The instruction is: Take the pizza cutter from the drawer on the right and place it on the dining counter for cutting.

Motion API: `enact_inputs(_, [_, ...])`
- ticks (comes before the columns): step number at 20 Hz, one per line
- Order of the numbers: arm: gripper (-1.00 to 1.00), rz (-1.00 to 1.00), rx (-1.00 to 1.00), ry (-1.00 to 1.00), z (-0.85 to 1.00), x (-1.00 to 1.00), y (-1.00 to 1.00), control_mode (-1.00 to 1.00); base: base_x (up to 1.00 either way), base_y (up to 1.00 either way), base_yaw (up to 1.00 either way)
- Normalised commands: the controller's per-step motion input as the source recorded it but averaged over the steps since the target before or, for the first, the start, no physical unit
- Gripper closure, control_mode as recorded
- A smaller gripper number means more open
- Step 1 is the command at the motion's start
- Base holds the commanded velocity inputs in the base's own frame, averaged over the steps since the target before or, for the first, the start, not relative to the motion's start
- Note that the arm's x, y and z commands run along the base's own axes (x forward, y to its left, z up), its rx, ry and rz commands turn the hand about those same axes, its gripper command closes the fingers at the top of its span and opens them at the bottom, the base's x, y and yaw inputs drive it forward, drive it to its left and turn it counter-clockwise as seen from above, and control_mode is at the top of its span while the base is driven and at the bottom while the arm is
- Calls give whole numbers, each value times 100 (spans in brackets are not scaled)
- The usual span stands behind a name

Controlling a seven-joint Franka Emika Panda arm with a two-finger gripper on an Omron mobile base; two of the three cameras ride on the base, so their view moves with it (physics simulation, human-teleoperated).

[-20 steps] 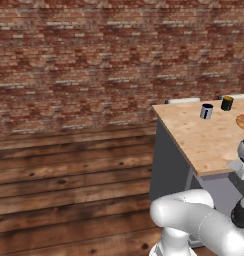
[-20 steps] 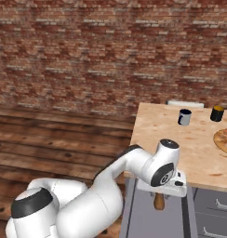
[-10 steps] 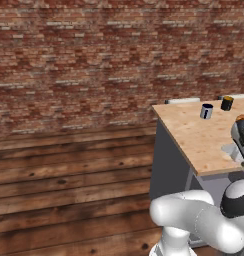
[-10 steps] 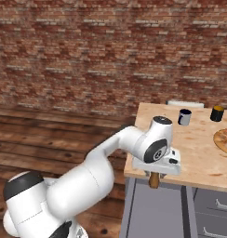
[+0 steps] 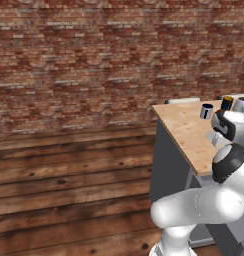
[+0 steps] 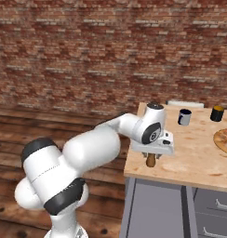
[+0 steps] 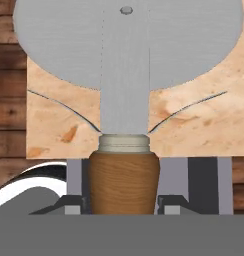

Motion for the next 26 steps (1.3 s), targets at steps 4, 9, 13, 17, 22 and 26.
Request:
enact_inputs(4, [100, 0, 3, 0, -10, 93, 0, -100, 0, 0, 0])
enact_inputs(9, [100, 0, 7, 0, -46, 82, -6, -100, 0, 0, 0])
enact_inputs(13, [100, 0, 8, 0, -55, 86, -16, -100, 0, 0, 0])
enact_inputs(17, [100, 0, 8, 0, -47, 71, -31, -100, 0, 0, 0])
enact_inputs(22, [100, 0, 1, 0, -24, 36, -34, -100, 0, 0, 0])
enact_inputs(26, [100, 0, 0, 0, -19, 11, -13, -100, 0, 0, 0])
